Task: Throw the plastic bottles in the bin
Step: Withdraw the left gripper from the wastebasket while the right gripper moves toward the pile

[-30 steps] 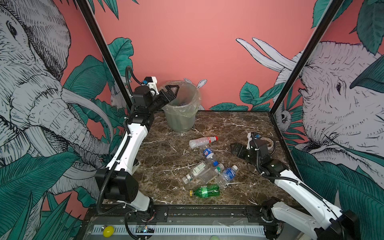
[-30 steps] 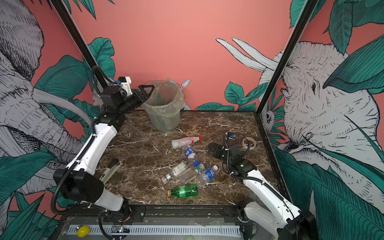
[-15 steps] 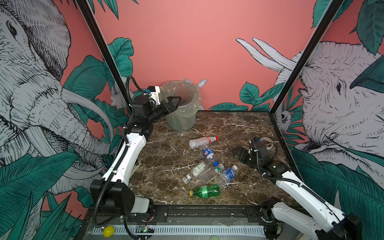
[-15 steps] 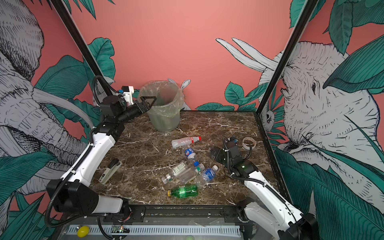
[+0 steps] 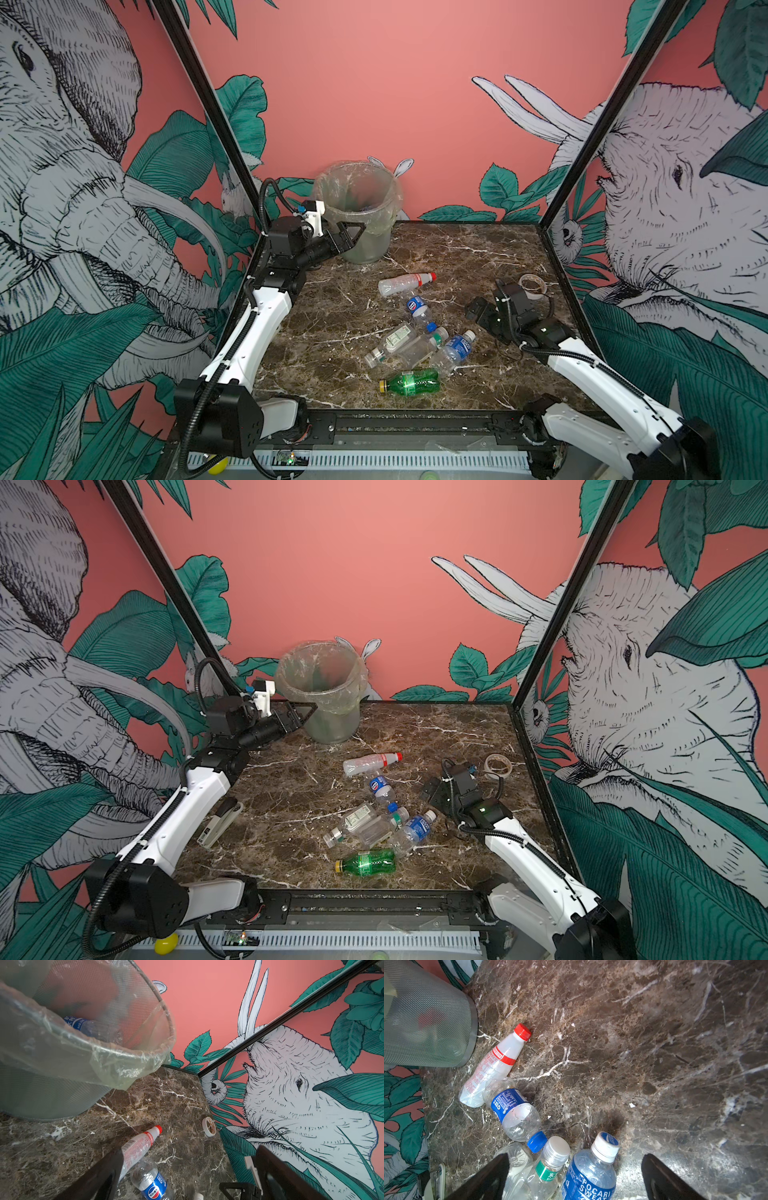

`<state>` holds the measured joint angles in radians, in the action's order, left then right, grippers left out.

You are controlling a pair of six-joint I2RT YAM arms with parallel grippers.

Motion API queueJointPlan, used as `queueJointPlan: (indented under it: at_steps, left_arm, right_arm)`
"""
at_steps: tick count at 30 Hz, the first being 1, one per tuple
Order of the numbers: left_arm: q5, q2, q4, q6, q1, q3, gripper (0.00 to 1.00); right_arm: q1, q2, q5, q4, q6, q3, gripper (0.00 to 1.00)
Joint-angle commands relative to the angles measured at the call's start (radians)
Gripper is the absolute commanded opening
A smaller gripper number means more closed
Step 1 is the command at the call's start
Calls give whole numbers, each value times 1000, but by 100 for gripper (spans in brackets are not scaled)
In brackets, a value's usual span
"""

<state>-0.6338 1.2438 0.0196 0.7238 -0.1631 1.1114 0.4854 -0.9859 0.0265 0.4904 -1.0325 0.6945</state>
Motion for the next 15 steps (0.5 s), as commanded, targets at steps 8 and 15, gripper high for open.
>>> queueJointPlan:
  at_steps: [8, 15]
  left_arm:
    - [-26, -154, 19, -52, -12, -179, 100]
    - [-41, -146, 26, -96, -19, -273, 99]
  right_arm:
    - [4, -55, -52, -7, -101, -32, 99]
    - [7, -76, -73, -35, -165, -58, 99]
